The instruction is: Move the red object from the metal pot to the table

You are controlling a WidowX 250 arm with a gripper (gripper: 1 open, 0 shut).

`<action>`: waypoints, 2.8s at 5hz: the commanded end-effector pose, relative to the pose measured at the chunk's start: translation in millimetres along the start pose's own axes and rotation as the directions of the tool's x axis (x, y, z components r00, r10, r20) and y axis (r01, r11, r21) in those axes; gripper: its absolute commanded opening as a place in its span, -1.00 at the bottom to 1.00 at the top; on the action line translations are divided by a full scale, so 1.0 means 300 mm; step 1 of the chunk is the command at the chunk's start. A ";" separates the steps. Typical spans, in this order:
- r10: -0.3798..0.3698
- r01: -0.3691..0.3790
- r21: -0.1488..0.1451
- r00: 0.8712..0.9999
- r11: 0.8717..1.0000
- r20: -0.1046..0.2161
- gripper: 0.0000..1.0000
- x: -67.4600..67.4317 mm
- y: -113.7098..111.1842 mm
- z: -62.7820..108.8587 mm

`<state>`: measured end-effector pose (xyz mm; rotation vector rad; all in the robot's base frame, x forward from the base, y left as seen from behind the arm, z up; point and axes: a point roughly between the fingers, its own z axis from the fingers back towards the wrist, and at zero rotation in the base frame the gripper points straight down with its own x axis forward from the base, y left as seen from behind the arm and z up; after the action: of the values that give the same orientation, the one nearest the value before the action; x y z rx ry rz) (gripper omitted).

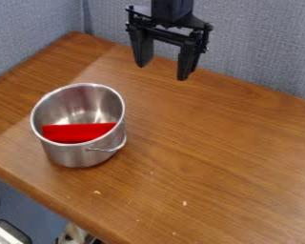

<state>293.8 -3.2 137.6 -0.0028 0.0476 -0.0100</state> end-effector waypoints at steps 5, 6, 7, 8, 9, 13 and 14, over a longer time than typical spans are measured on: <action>-0.102 0.102 0.046 0.995 0.994 -0.014 1.00 -0.242 0.260 -0.043; -0.194 0.195 0.072 0.981 0.978 -0.016 1.00 -0.270 0.282 -0.072; -0.217 0.218 0.077 0.976 0.973 -0.013 1.00 -0.269 0.271 -0.104; -0.233 0.233 0.081 0.972 0.969 -0.015 1.00 -0.258 0.254 -0.139; -0.254 0.255 0.086 0.967 0.963 -0.019 1.00 -0.257 0.246 -0.166; -0.269 0.273 0.109 0.962 0.956 -0.048 1.00 -0.256 0.261 -0.290; -0.268 0.272 0.109 0.962 0.956 -0.049 -1.00 -0.254 0.263 -0.306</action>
<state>216.3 76.9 52.1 0.1109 0.0680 -0.2865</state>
